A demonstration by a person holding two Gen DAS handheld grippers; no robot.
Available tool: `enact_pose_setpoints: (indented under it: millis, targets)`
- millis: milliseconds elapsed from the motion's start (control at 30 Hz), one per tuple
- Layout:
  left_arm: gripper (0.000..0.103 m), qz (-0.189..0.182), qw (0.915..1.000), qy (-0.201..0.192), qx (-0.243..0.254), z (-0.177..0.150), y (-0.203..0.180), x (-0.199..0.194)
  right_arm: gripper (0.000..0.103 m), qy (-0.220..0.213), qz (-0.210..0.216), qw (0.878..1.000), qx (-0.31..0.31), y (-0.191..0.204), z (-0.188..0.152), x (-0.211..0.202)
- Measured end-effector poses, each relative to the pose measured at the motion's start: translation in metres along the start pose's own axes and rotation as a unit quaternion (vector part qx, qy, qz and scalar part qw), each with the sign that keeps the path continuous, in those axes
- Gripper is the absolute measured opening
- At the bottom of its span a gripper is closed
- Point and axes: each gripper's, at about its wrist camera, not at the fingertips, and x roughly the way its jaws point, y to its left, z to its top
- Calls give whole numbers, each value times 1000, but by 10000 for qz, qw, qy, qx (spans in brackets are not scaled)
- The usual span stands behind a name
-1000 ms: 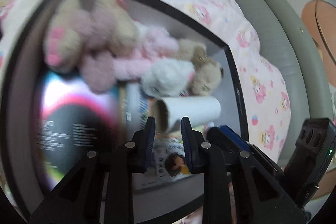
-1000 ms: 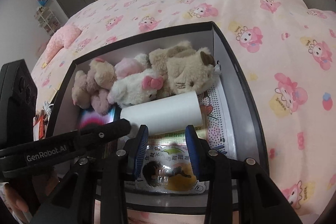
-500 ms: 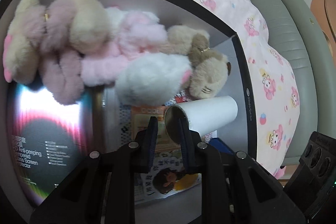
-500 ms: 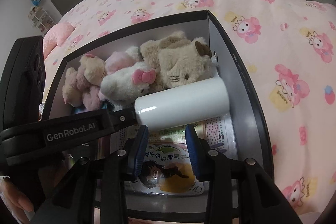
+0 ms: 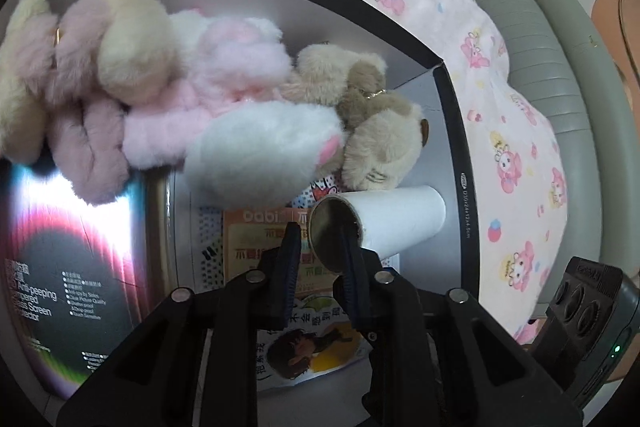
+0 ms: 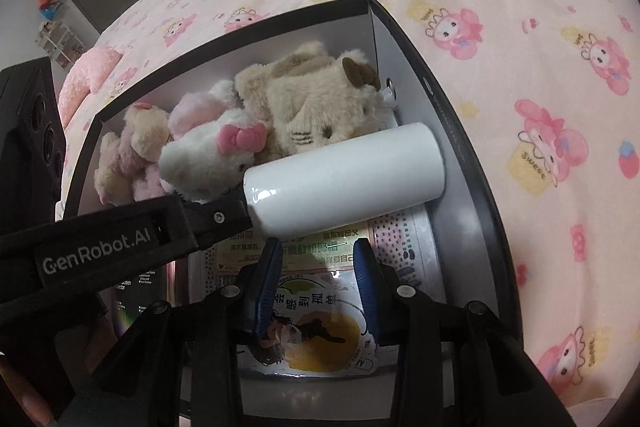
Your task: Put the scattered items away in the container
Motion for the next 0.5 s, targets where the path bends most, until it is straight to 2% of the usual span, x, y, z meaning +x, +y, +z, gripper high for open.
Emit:
enact_pose_setpoints:
  millis: [100, 233, 367, 433, 500]
  targets:
    - [18, -86, 10000, -24, -14, -2, 5, -7, 33, 36, 136, 9998, 148, -4, 0, 0]
    - [23, -12, 9991, -388, 195, -20, 12, -35, 33, -138, 114, 9998, -15, 4, -5, -12]
    - [31, 315, 9938, -905, 572, -48, 14, -76, 35, -500, -51, 9983, -285, 18, -17, -34]
    - [35, 466, 9891, -1188, 740, -65, 12, -96, 42, -682, -251, 9964, -445, 26, -21, -46]
    - [38, 579, 9852, -1372, 851, -80, 11, -112, 43, -890, -334, 9941, -525, 32, -26, -61]
